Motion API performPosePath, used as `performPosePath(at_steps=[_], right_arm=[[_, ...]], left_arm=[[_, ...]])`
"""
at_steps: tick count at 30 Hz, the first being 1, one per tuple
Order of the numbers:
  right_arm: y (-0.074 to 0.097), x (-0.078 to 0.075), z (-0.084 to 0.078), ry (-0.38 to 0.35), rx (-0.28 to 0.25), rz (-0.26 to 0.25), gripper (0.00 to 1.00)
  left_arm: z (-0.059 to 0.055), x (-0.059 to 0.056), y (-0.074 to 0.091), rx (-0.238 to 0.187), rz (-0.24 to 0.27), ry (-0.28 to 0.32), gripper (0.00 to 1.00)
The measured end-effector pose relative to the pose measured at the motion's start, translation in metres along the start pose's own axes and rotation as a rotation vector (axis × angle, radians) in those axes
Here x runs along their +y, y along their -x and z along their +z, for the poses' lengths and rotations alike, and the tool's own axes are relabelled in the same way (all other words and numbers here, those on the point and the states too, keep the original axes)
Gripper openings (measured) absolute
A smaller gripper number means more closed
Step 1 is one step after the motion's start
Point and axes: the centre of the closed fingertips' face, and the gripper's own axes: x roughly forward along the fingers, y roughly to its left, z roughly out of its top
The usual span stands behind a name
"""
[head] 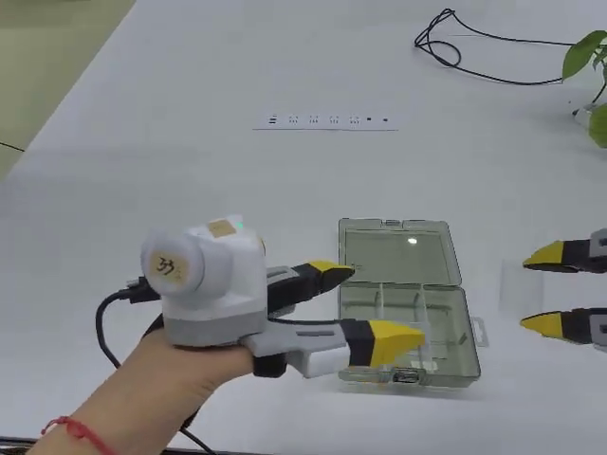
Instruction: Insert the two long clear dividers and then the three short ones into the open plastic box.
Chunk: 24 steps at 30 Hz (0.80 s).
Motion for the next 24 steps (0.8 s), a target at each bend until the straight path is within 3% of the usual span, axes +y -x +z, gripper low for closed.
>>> performPosePath(at_steps=[1, 5, 12, 17, 20, 24], right_arm=[[0.001, 0.001, 0.007, 0.004, -0.007, -0.007, 0.32], [0.001, 0.003, 0.024, 0.028, -0.022, -0.033, 0.32], [-0.003, 0.012, 0.039, 0.093, -0.014, -0.046, 0.32], [-0.002, 0.016, 0.052, 0.113, -0.024, -0.052, 0.32], [-0.002, 0.018, 0.058, 0.135, -0.022, -0.053, 0.32], [-0.002, 0.020, 0.062, 0.139, -0.027, -0.049, 0.32]], left_arm=[[0.002, -0.002, -0.002, -0.001, -0.002, 0.036, 0.58], [0.004, -0.010, -0.011, 0.020, -0.009, 0.081, 0.56], [0.003, -0.019, -0.025, 0.017, -0.025, 0.172, 0.40], [-0.002, -0.027, -0.034, 0.035, -0.046, 0.210, 0.29], [-0.003, -0.029, -0.036, 0.034, -0.054, 0.228, 0.18], [-0.004, -0.029, -0.037, 0.034, -0.057, 0.247, 0.11]])
